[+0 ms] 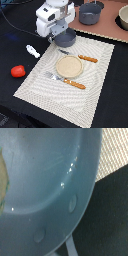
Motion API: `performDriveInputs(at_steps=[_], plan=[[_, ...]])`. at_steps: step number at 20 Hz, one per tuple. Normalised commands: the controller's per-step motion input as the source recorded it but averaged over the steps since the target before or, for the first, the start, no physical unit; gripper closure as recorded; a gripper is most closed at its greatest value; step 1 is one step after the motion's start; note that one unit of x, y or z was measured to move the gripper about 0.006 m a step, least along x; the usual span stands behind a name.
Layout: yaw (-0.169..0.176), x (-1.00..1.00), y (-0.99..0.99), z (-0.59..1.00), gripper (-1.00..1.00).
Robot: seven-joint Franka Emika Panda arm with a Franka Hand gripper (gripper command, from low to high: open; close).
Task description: Place the pan onto the stove and place the fish and sausage into the pan.
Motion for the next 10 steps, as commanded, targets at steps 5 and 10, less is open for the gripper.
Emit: performDriveInputs(at_steps=[5, 10], plan=[[-0.021, 0.03, -0.01, -0.03, -1.00], [-0.018, 0.02, -0.01, -0.15, -1.00]])
